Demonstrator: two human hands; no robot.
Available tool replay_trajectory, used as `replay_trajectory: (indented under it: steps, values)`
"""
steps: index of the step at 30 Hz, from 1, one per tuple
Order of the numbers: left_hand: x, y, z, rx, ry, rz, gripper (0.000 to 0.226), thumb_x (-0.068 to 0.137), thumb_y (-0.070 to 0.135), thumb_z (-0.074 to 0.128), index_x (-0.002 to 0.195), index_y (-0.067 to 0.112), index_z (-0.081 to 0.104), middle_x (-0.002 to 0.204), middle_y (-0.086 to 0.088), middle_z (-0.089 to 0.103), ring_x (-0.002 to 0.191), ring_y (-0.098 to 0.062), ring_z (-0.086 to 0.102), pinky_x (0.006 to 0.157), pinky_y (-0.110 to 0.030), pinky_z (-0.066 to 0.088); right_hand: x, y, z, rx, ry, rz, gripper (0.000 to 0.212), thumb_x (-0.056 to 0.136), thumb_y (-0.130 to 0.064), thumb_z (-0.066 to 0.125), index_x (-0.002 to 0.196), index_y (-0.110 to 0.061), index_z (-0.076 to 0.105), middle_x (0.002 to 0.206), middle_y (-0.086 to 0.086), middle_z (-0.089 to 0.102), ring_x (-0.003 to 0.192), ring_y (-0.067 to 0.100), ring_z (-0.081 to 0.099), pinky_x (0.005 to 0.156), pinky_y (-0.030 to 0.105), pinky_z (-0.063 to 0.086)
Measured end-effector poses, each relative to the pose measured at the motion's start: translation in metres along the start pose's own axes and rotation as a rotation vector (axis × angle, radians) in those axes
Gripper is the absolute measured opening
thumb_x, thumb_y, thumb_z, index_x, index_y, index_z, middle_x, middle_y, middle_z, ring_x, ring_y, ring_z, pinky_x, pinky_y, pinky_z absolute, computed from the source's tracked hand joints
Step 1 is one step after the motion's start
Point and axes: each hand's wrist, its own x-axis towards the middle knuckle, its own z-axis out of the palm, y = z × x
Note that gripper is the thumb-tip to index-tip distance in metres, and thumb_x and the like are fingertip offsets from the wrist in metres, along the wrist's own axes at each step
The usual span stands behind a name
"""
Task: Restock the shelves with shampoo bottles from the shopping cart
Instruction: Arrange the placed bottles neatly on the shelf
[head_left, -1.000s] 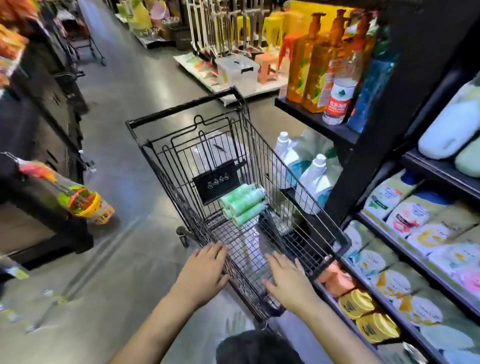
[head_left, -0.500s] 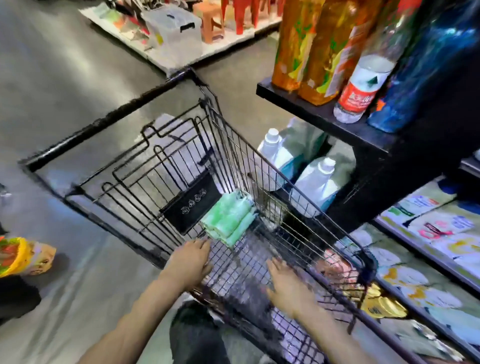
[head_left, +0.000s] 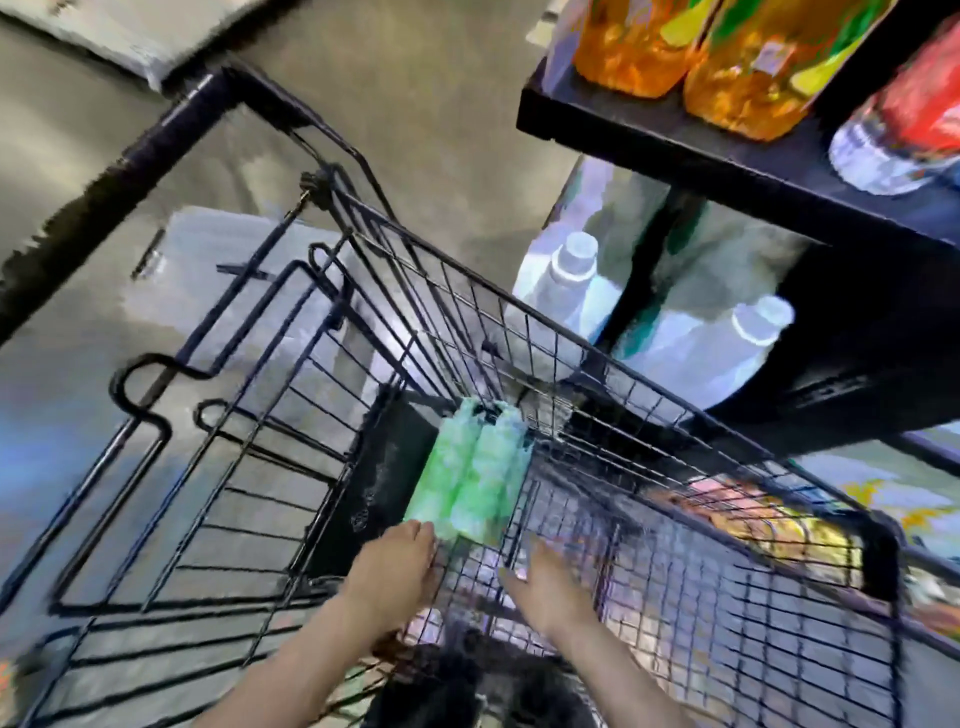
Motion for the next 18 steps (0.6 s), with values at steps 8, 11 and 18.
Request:
replay_trajectory:
  steps: [8,11,18]
  values:
    - [0.040,-0.012,0.016,-0.023,-0.064,0.018,0.061,0.094,0.039,0.043,0.145,0.013,0.023,0.146,-0.003,0.036,0.134,-0.021,0.035,0.107,-0.032,0.035,0.101,-0.027,0.041,0.767,0.145,0.189,0.072,0.078,-0.048,0.070,0.136,-0.035,0.029,0.139,0.006,0.048,0.119,0.024,0.054,0.101,0.034,0.043]
    - [0.047,-0.015,0.019,-0.101,-0.011,0.018,0.065,0.092,0.048,0.032,0.146,0.011,0.025,0.148,-0.004,0.034,0.134,-0.021,0.035,0.108,-0.029,0.032,0.117,-0.037,0.037,0.664,0.215,0.239,0.076,0.085,-0.042,0.067,0.141,-0.005,0.030,0.137,0.010,0.047,0.125,0.028,0.049,0.098,0.030,0.041]
    - [0.054,-0.020,0.018,-0.254,0.037,-0.029,0.058,0.097,0.035,0.044,0.146,0.012,0.027,0.148,-0.006,0.034,0.135,-0.021,0.036,0.109,-0.027,0.029,0.131,-0.022,0.041,0.788,0.289,0.201,0.055,0.068,-0.035,0.084,0.107,-0.019,0.048,0.107,-0.003,0.068,0.093,0.019,0.066,0.087,0.035,0.054]
